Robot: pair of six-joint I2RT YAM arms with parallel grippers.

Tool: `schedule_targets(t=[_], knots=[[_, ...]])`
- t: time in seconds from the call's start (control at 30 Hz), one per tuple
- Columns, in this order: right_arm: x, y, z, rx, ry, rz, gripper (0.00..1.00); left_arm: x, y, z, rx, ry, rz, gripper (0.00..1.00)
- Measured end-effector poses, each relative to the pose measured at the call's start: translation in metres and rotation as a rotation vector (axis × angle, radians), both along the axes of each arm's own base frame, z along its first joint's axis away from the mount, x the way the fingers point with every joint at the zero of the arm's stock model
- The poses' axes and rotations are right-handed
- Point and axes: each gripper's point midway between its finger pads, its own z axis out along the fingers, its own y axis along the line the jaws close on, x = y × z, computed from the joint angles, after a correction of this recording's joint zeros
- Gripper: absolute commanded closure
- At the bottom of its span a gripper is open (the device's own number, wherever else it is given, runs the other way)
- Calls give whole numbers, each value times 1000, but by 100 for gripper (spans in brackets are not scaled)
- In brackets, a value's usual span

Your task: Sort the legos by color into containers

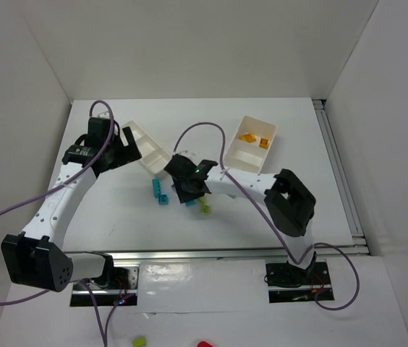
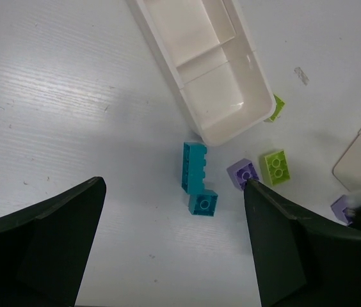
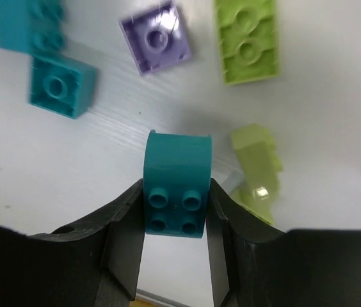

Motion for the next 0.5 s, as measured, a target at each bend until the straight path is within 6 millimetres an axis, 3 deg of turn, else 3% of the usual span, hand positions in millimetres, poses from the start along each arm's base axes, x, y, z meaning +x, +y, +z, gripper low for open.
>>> schedule_targets(t=[0.07, 0.13, 0.27, 0.33, 0.4, 0.5], knots=[[12, -5, 31, 50, -55, -30, 68, 0, -1, -2, -1, 6, -3, 2], [35, -22, 75, 119, -139, -89, 66, 1, 0, -6, 6, 21, -1, 3], [96, -89, 140, 190, -302, -279, 66, -1, -9, -23, 25, 82, -20, 5], [122, -129, 148, 169, -344, -381, 65, -4, -20, -28, 24, 101, -49, 6], [140, -160, 141, 128, -348, -451, 63, -8, -31, -30, 21, 108, -80, 6], [148, -177, 125, 84, -328, -479, 59, -14, -44, -38, 10, 125, -106, 7]])
